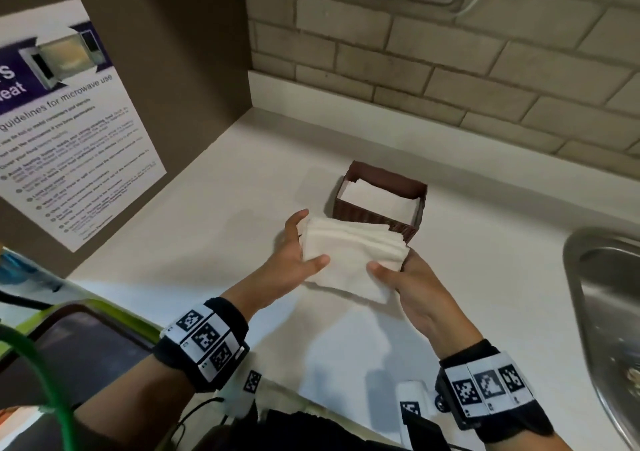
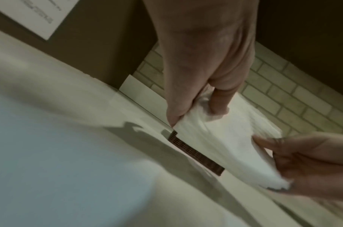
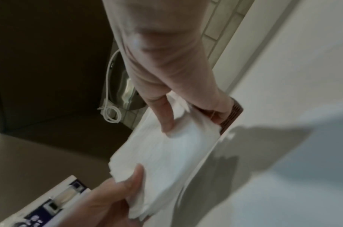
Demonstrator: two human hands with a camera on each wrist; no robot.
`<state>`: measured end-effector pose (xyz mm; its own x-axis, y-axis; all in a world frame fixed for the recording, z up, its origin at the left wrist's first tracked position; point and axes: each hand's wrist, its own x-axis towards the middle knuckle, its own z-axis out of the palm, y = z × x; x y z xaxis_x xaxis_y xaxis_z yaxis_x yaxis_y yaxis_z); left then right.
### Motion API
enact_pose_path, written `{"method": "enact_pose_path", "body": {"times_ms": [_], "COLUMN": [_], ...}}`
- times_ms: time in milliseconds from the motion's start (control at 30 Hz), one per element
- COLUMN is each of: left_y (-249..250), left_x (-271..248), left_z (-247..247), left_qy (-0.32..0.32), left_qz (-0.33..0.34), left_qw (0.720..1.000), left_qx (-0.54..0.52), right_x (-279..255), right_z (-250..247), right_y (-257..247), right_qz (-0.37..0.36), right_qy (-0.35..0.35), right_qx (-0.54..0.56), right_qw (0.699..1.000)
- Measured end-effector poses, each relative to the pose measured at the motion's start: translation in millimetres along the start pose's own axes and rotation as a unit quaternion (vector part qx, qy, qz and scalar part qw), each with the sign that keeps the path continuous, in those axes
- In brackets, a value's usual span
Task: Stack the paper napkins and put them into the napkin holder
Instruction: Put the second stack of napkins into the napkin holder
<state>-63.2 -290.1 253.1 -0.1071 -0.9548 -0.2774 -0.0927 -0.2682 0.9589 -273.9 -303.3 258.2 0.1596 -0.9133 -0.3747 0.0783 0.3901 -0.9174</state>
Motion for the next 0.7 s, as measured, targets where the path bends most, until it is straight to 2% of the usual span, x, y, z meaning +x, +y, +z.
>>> {"method": "enact_pose_path", "body": {"times_ms": [100, 167, 333, 433, 500, 700], "left_y": [-11.5, -19.8, -24.8, -20.1, -21.9, -36.7], "left_x": [1.1, 2.9, 13.5, 20.4, 26.5, 28.5], "left_z": [-4.5, -4.0, -12.0, -12.9, -9.3, 6.7], "left_qy": [-0.046, -0.053, -0.040, -0.009, 0.023, 0.080], "left_qz": [0.033, 0.034, 0.029, 0.015, -0.017, -0.009], "left_qw": [0.996, 0.990, 0.993, 0.999, 0.999, 0.996], "left_qx": [0.063, 0.124, 0.106, 0.051, 0.021, 0.050], "right_x": [-3.1, -6.7, -9.1, -7.7, -7.3, -13.2], "right_z": [-2.7, 0.5, 3.4, 2.4, 6.8, 15.3], "right_y": [15.4, 26.0, 24.9, 16.6, 16.1, 25.8], "right_qz": [0.003, 0.007, -0.003, -0.020, -0.020, 0.057], "right_qy": [0.032, 0.038, 0.049, 0.067, 0.075, 0.063], "right_qx": [-0.065, -0.107, -0.119, -0.079, -0.067, -0.110], "right_qw": [0.997, 0.994, 0.992, 0.994, 0.995, 0.990]}}
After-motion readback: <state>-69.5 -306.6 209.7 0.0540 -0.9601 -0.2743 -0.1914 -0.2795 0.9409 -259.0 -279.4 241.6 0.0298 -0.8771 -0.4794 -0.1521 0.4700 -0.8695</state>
